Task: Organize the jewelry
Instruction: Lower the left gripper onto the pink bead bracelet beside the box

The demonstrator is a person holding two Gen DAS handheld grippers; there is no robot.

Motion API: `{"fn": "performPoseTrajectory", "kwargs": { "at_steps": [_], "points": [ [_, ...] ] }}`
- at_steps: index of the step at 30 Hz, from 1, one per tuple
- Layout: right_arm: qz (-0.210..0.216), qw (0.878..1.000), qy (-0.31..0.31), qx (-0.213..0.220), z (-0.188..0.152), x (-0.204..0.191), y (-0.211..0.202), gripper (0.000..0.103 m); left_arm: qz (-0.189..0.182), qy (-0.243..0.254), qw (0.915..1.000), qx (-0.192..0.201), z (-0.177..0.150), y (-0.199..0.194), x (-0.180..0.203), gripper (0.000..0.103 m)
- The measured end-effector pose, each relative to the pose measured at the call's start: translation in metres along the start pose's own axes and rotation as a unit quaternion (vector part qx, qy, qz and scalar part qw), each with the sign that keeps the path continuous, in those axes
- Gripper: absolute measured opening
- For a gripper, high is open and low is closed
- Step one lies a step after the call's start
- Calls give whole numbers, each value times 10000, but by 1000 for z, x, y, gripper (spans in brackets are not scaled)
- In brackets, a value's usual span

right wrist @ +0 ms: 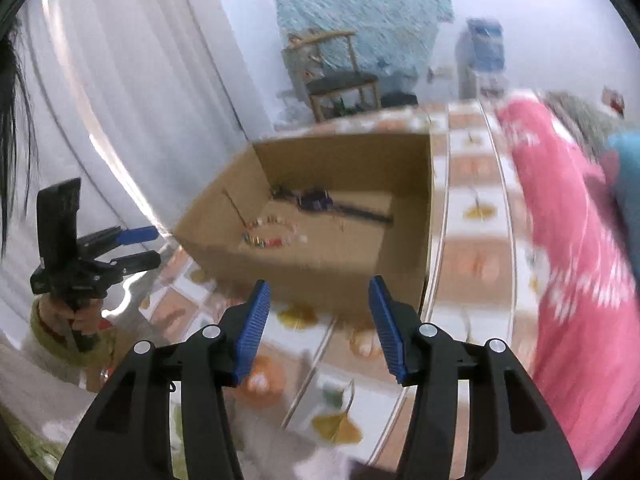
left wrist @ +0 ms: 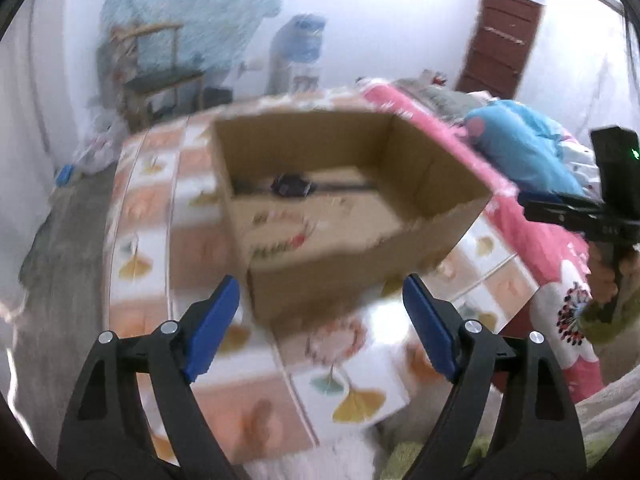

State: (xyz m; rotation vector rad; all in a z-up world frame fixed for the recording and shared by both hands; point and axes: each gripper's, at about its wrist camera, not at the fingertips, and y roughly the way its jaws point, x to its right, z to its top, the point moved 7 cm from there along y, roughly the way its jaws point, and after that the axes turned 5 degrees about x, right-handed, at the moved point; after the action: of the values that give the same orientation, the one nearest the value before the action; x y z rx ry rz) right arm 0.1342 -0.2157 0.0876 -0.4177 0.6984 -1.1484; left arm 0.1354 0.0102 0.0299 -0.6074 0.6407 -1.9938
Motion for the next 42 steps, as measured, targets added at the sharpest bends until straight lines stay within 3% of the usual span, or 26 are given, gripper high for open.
{"fn": "performPoseTrajectory", "kwargs": {
  "at_steps": [6, 11, 14, 20, 25, 35, 42],
  "points": [
    [-74, 9973, 640, -350, -44, 12, 29, 50, 230, -74, 9987, -450, -53, 30, 1, 80],
    [-285, 9954, 836, -365, -53, 18, 46, 50, 617, 343, 9958, -578, -73, 54, 9, 77],
    [-426, 9953, 794, -341, -54, 18, 54, 50, 852, 524, 9932, -602, -75, 64, 9, 70],
    [-826, 9943, 543, -406, -61, 18, 73, 45, 626, -73, 9964, -563, -69, 69, -4, 58],
    [-1083, 9922, 325, -530, -63, 21, 91, 36, 672, -44, 9958, -626, -68, 77, -6, 43],
    [-1177, 9906, 18, -697, -67, 22, 110, 20, 767, 290, 9933, -819, -66, 92, 1, 37],
    [-1284, 9886, -166, -769, -70, 23, 115, 6, 822, 425, 9921, -851, -61, 95, 7, 27]
  ]
}}
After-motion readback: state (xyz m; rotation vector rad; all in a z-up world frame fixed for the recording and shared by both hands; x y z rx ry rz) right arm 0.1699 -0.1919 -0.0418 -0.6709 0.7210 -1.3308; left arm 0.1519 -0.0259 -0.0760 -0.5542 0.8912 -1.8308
